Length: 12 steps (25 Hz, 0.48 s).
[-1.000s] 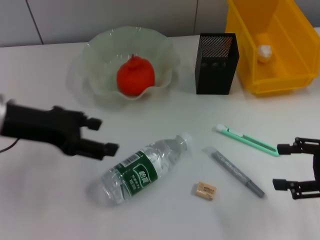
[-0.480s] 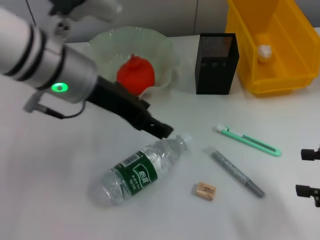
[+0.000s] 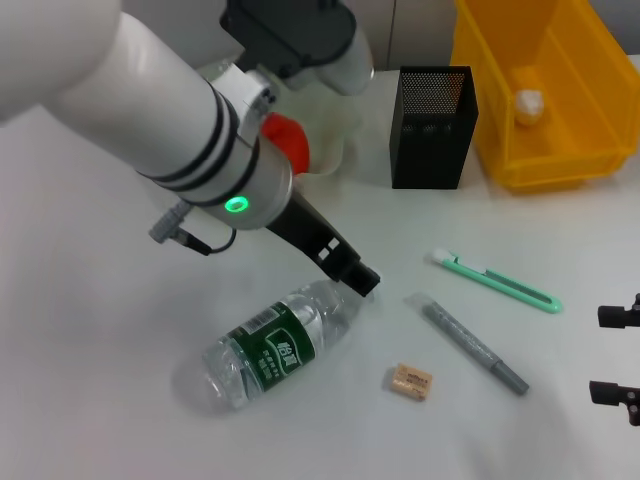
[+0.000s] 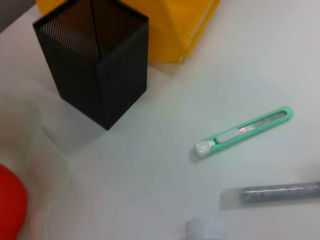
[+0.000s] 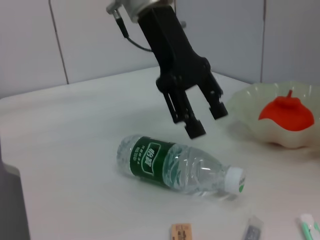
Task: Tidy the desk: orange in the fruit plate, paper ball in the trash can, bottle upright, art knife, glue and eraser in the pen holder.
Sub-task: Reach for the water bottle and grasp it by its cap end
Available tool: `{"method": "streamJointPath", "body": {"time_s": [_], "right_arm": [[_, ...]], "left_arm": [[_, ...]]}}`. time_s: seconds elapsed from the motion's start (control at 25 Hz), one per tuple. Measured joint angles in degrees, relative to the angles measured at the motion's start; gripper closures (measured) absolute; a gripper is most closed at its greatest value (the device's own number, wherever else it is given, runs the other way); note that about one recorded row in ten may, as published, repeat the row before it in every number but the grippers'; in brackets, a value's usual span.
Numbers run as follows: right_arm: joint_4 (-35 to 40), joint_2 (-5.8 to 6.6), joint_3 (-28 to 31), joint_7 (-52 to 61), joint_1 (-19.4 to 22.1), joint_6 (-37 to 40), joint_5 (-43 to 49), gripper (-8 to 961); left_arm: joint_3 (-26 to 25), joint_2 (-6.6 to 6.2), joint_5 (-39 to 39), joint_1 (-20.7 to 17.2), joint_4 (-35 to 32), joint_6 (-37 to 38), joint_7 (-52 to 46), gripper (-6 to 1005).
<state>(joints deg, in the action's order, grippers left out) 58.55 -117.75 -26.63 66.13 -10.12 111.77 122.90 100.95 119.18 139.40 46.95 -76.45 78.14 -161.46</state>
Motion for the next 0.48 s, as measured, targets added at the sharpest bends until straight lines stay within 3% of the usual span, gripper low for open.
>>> {"method": "streamJointPath", "body": {"time_s": [0.48], "right_arm": [[-0.35,-0.58,-0.2,-0.54,-3.22,0.09,1.99,134]], "left_arm": [[6.63,-0.01,0.45,0.24,10.28,-12.2,-0.13,185]]}}
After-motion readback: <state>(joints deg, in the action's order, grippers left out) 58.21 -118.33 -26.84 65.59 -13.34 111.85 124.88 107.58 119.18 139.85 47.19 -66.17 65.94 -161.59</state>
